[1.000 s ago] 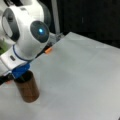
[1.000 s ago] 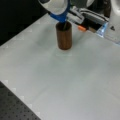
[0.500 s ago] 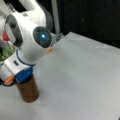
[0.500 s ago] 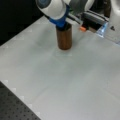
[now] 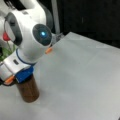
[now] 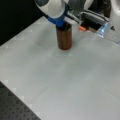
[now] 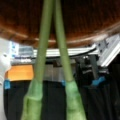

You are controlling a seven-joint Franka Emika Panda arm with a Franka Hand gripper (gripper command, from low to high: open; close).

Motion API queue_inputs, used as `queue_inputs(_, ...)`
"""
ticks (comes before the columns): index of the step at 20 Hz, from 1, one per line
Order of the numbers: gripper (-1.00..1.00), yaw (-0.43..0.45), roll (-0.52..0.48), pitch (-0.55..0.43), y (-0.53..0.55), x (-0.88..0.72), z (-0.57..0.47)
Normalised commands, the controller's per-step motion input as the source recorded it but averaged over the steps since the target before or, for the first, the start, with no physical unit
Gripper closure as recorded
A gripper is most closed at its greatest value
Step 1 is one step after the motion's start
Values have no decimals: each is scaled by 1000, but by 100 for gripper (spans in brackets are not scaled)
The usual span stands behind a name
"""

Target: Flower insertion into a vase

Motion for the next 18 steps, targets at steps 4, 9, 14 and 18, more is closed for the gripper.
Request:
queue_inputs(4,-100,-96,74,-203,42,157,100)
queue_inputs(9,-100,-110,93,-301,61,59,110)
queue_inputs(14,-100,-133,58,-296,55,29,151)
queue_inputs(18,-100,-144,53,-342,114,99,140)
